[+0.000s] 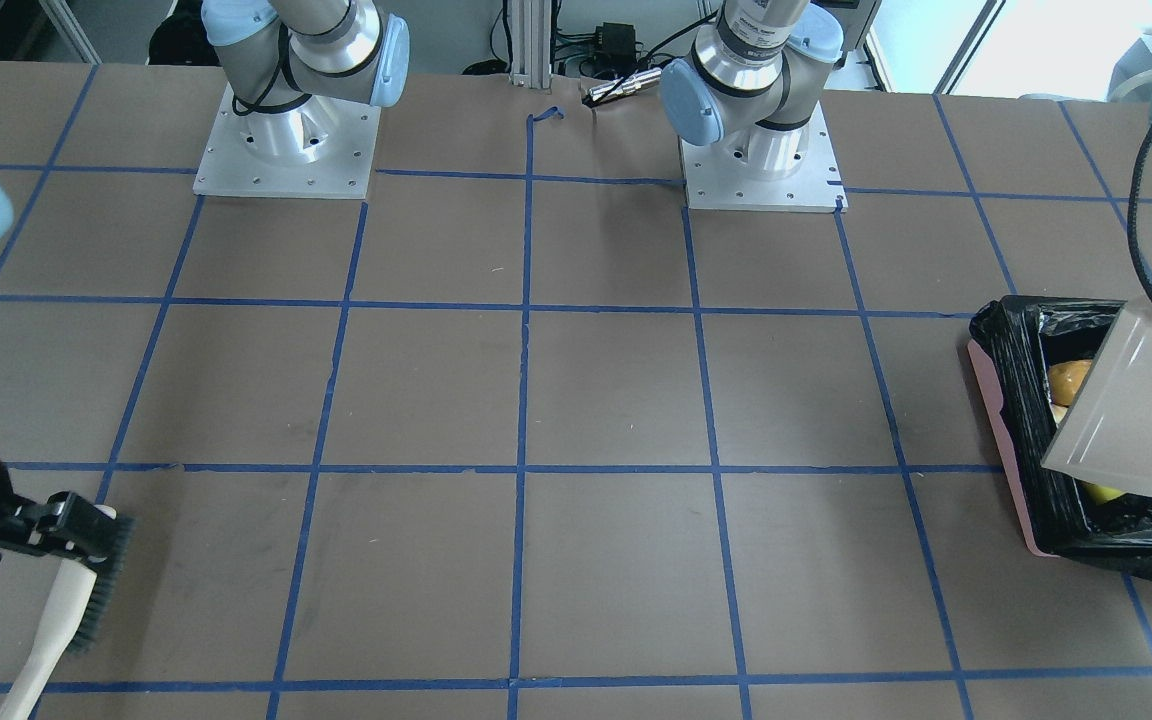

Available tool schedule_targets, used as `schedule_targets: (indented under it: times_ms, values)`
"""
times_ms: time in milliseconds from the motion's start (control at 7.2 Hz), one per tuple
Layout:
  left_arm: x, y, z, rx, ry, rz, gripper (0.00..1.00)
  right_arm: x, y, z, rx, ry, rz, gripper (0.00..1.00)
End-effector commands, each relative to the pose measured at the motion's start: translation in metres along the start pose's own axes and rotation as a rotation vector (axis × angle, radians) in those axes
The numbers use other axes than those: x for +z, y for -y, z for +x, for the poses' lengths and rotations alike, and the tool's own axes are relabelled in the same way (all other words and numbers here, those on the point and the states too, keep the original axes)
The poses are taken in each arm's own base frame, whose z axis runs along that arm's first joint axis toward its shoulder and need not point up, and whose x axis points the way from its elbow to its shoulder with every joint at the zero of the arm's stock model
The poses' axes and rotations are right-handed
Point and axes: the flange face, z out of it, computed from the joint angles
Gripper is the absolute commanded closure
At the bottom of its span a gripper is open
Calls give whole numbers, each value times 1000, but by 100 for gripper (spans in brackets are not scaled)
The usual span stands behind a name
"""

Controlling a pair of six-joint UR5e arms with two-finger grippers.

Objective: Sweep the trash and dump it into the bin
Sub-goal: 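Lower the dustpan with the left gripper while the right sets down the brush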

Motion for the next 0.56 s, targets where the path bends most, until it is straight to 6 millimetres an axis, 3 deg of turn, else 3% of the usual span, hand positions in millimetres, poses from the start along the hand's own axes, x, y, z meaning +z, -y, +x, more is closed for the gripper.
schedule_targets:
  times_ms: [0,139,417]
  values:
    - [-2,-25,26,-177,15,-116,100,-53,-44,-84,-29,13,-67,1]
    - [-10,-38,51,-201,-2,-126,100,-67,-59,-111,-14,11,-65,0]
    - [-12,-71,96,-350,-2,-200,100,-88,-84,-116,-36,-10,-37,0]
